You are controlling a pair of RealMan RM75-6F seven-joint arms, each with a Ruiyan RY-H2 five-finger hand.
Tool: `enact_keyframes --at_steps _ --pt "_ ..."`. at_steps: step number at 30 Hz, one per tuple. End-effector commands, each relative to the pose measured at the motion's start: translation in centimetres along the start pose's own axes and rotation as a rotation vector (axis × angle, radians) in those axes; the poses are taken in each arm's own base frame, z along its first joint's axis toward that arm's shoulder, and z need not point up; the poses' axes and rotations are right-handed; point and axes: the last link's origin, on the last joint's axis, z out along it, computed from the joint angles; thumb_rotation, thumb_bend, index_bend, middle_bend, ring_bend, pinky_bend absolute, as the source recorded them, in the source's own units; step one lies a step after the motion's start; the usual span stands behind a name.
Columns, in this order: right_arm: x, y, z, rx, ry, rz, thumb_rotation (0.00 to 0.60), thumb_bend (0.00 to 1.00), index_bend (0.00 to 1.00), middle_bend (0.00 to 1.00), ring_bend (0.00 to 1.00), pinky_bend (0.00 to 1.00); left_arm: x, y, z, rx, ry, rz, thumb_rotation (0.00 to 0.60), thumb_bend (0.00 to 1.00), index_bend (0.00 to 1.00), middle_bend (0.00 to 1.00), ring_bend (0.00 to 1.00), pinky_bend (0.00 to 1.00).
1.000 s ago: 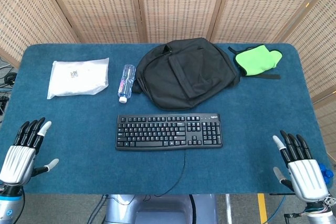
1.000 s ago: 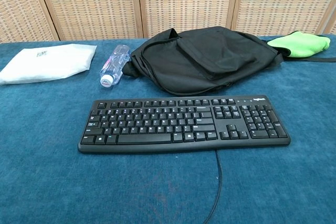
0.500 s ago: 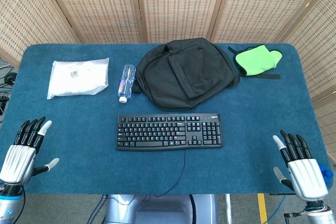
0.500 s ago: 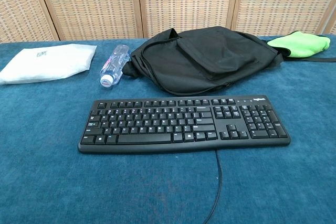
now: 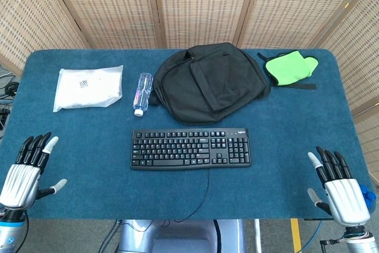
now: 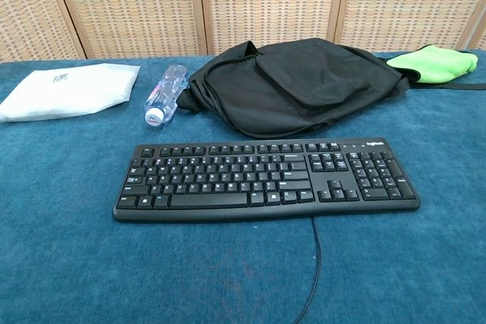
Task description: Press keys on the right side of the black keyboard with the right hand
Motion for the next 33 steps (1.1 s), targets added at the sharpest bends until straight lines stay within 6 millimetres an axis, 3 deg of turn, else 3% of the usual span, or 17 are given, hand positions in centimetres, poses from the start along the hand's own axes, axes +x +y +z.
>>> enact_keyframes --at_steps 1,5,7,9,11,14,22,29,33 --pt "0.1 -0.2 0.7 -0.004 0.048 0.017 0.6 0.34 0.0 0.03 0.0 0.0 0.0 -0.1 0.0 0.005 -0.002 -0.002 0.6 0.0 0.0 0.0 0.0 0.0" --pt "-0.1 -0.7 2.1 0.001 0.06 0.005 0.6 0.34 0.0 0.17 0.03 0.01 -0.1 -0.2 0.1 0.009 -0.004 -0.001 0.6 0.0 0.0 0.0 0.0 0.0" --pt "0.0 -1.1 3.1 0.008 0.056 -0.01 0.6 0.34 0.0 0.24 0.12 0.1 0.0 -0.2 0.2 0.012 -0.002 -0.001 0.6 0.0 0.0 0.0 0.0 0.0" --pt "0.3 -1.7 4.3 0.015 0.068 -0.016 0.6 0.35 0.01 0.37 0.26 0.25 0.1 -0.3 0.2 0.017 0.002 -0.004 0.6 0.0 0.0 0.0 0.0 0.0" --pt "0.6 -2.3 5.1 0.021 0.087 -0.014 0.6 0.36 0.02 0.49 0.39 0.33 0.1 -0.4 0.2 0.018 0.002 -0.007 0.6 0.0 0.0 0.0 0.0 0.0" --pt "0.6 -3.0 6.0 0.026 0.089 -0.02 0.6 0.38 0.03 0.61 0.51 0.39 0.0 -0.4 0.3 0.017 -0.001 -0.007 0.6 0.0 0.0 0.0 0.0 0.0" --pt "-0.4 -5.2 7.7 0.054 -0.099 -0.113 0.6 0.47 0.04 0.64 0.54 0.4 -0.1 -0.3 0.3 0.012 -0.005 -0.006 0.6 0.0 0.0 0.0 0.0 0.0" --pt "-2.6 -8.1 9.4 0.084 -0.265 -0.163 0.6 0.51 0.04 0.66 0.56 0.4 0.0 -0.3 0.2 0.009 -0.002 -0.01 0.6 0.0 0.0 0.0 0.0 0.0" --pt "-3.9 -9.5 10.1 0.093 -0.33 -0.174 0.6 0.62 0.04 0.67 0.57 0.4 0.1 -0.4 0.2 0.011 -0.001 -0.015 0.6 0.0 0.0 0.0 0.0 0.0"
